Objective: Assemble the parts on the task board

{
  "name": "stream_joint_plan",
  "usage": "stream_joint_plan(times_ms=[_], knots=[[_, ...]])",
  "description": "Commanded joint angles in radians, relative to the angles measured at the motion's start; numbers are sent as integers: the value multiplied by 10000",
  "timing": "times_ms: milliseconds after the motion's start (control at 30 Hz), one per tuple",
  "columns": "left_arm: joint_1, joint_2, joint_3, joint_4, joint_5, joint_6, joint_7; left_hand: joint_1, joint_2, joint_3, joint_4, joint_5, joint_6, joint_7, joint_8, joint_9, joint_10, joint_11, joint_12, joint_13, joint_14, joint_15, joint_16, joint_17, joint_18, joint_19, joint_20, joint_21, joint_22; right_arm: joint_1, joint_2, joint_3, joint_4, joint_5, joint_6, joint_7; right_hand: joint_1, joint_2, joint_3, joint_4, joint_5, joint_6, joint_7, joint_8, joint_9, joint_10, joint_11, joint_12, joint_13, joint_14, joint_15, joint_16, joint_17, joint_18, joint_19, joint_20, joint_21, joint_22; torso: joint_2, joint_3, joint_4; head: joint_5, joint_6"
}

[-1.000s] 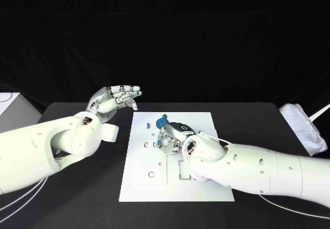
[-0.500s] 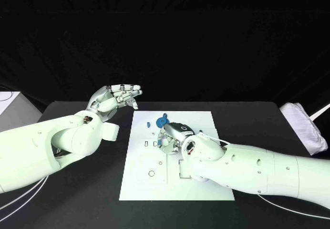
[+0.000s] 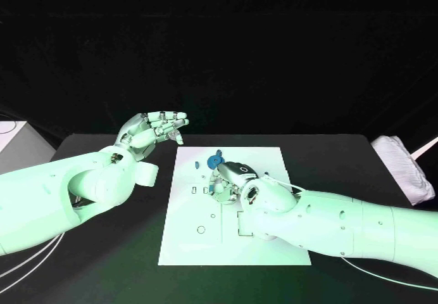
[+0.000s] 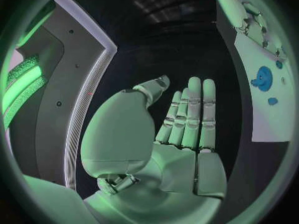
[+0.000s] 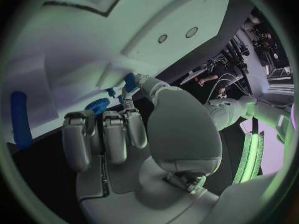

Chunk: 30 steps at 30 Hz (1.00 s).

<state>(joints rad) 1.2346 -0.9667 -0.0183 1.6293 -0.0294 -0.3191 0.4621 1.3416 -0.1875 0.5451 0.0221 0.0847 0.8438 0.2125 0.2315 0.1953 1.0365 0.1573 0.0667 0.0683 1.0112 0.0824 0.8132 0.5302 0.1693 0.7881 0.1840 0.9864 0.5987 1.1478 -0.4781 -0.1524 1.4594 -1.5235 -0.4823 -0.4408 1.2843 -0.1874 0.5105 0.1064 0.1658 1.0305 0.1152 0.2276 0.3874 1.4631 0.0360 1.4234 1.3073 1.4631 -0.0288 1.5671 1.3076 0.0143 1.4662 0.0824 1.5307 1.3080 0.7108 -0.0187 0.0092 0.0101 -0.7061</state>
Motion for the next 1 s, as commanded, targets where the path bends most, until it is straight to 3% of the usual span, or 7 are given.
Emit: stream_joint_plan(times_ms=[33, 533, 1000], knots=[[6, 8, 6, 17, -28, 169, 48, -51, 40, 8, 22, -59, -65, 13, -46, 10, -55, -13, 26, 13, -79, 19, 36, -8, 139, -85, 18, 66, 10, -36, 11, -19, -44, -119, 99, 20, -122, -5, 15, 53, -83, -162, 47, -71, -11, -8, 17, -118, 1290, 1040, -28, -23, 2481, -15, 788, -87, -69, 2269, -5, -1, 5, -5, 1], [6, -6, 6, 23, -28, 166, 43, -51, 40, 8, 22, -59, -65, 13, -46, 10, -55, -13, 26, 13, -79, 19, 36, -8, 139, -85, 18, 66, 10, -39, 25, -33, -84, -90, 14, 251, -296, -276, -50, 59, -344, -671, 260, -336, -155, -271, 204, -476, 1033, 1035, 129, -33, 2459, 24, 708, 40, -226, 2161, -1, 4, -2, 7, 0], [6, -4, 6, 20, -28, 182, 36, -51, 40, 8, 22, -59, -65, 13, -46, 10, -55, -13, 26, 13, -79, 19, 36, -8, 139, -85, 18, 66, 10, -47, -6, -39, 1, -74, -281, 353, -411, -425, -215, 125, -733, -813, 323, -422, -221, -340, 272, -556, 985, 1027, 198, -46, 2429, 40, 678, 118, -289, 2123, 4, 7, -9, 10, 0]])
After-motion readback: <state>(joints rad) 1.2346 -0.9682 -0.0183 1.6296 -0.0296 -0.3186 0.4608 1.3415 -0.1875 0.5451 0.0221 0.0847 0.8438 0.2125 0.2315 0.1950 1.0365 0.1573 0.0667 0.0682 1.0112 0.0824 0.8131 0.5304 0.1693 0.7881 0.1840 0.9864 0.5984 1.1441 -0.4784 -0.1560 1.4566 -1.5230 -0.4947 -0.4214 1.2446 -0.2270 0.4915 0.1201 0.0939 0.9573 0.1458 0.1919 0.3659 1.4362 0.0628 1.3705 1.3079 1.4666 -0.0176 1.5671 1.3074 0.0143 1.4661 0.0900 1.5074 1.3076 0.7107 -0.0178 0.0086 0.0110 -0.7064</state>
